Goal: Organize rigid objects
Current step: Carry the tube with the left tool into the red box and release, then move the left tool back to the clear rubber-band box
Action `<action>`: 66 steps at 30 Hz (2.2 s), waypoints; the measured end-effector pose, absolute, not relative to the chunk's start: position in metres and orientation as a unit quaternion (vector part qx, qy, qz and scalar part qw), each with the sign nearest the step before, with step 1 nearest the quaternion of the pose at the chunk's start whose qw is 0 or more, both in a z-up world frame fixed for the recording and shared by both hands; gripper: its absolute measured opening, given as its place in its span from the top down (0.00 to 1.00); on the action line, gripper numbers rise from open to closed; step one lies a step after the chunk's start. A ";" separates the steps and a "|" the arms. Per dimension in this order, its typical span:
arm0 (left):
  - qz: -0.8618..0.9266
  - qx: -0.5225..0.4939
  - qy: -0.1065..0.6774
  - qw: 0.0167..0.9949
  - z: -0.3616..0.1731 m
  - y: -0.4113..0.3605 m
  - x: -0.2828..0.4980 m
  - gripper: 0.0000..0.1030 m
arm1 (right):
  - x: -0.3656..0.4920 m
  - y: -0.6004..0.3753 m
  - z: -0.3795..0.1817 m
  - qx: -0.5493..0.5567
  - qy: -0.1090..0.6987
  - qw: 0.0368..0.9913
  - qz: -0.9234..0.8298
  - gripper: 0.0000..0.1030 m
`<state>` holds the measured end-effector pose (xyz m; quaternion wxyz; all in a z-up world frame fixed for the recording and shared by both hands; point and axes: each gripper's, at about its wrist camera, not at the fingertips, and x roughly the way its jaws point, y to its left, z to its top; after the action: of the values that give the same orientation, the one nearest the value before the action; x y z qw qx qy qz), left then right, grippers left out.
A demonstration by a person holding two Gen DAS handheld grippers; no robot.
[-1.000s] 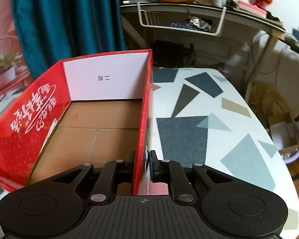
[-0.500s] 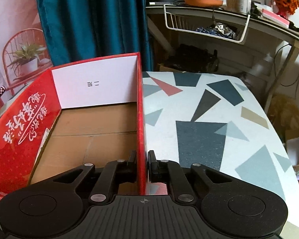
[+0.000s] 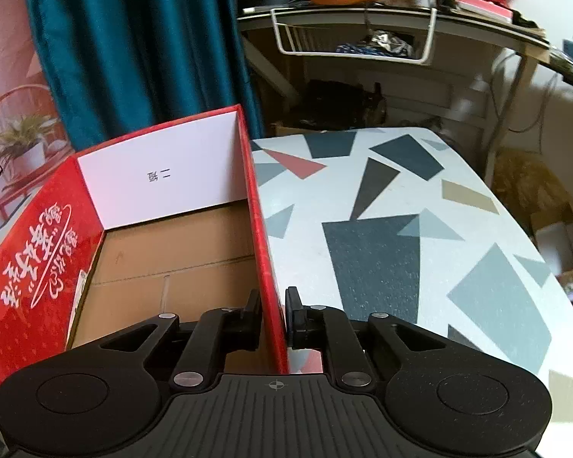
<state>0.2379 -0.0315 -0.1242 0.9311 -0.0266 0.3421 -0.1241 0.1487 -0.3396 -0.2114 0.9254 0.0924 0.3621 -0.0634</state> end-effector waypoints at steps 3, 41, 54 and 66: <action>-0.143 -0.023 0.335 0.931 -0.118 -0.044 0.242 0.84 | 0.148 -0.337 -0.211 0.098 0.360 0.925 -0.078 0.87; -0.225 0.040 0.325 0.918 -0.135 -0.064 0.274 0.55 | 0.134 -0.323 -0.214 0.150 0.337 0.915 -0.160 0.83; -0.152 -0.026 0.413 0.897 -0.211 0.016 0.238 0.28 | 0.132 -0.322 -0.214 0.146 0.337 0.917 -0.158 0.83; -0.169 -0.021 0.457 0.873 -0.249 -0.011 0.226 0.15 | 0.134 -0.322 -0.215 0.144 0.342 0.915 -0.156 0.83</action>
<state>0.2261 -0.0111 -0.2491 0.8731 -0.0210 0.4569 -0.1690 0.1335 -0.3215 -0.2153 0.9153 0.1436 0.3424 -0.1562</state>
